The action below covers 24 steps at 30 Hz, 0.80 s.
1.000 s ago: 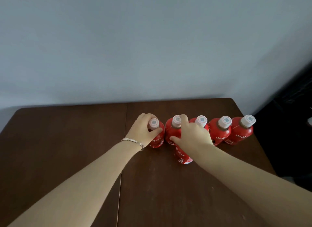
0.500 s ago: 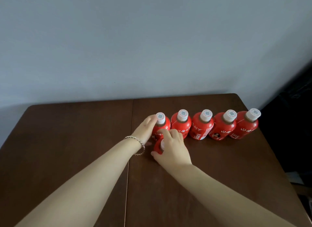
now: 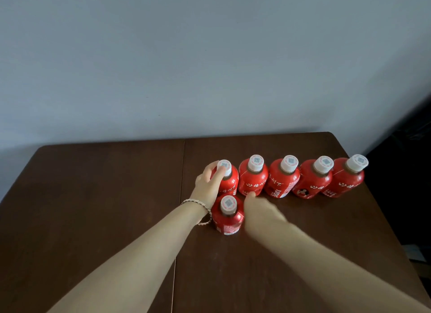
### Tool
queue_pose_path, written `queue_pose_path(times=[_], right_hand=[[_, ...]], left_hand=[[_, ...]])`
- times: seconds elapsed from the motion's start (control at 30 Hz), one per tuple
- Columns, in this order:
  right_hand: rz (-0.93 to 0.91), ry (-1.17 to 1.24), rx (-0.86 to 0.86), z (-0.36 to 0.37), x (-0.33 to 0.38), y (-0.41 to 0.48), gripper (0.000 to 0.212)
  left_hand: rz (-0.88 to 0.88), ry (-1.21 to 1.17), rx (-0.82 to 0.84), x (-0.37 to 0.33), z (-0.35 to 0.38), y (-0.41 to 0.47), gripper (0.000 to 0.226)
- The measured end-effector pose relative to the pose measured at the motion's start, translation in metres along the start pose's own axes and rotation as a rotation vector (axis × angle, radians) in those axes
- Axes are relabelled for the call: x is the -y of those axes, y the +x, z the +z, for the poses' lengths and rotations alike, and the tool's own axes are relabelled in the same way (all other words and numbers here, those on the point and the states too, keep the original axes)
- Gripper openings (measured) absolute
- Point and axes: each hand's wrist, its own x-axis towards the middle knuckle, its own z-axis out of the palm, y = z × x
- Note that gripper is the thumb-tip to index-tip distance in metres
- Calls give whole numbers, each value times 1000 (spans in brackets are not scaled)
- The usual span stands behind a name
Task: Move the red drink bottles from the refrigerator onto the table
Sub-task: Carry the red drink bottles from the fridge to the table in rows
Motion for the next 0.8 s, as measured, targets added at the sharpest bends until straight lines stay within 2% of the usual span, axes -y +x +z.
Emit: queue_pose_path(times=[0.03,0.07,0.1,0.13,0.2,0.23,0.3,0.37,0.43,0.57,0.67,0.73,0.8], right_hand=[[-40,-153,-143,-17,-5,-2,52],[-90,-240,-297,-33,-10,-1,48],[-134,-257,-412,-48,-15,4,53],[-171,-229,-449,-59,-19,12,66],[-242,-175,-327,-69,-21,32,95],[-261,-196,-250,-69,-21,42,102],[-296,-264,-190,-65,-22,57,93],[-339,-303,-229,-63,-26,64,76],[-363,-332,-229,-62,-29,62,72],[-365,-353,-230,-59,-30,56,75],[-346,-351,-256,-56,-29,52,84],[-332,-316,-323,-49,-32,47,96],[-349,-191,-469,-32,-39,35,96]], left_hand=[[-7,-1,-3,-1,1,1,61],[-11,13,-5,-1,2,0,66],[-14,27,-12,-2,3,-1,64],[-17,35,-26,-1,4,-1,59],[-34,26,-50,-1,6,-1,51],[-42,16,-60,-2,7,-1,49],[-26,-3,-63,-3,9,-3,48],[-10,-23,-32,-2,9,-3,47],[-3,-8,-8,-2,7,-3,43],[37,36,25,-1,4,-5,39],[46,105,47,-1,8,-7,49],[-1,99,52,-4,9,-8,56],[-102,39,70,-3,7,-12,68]])
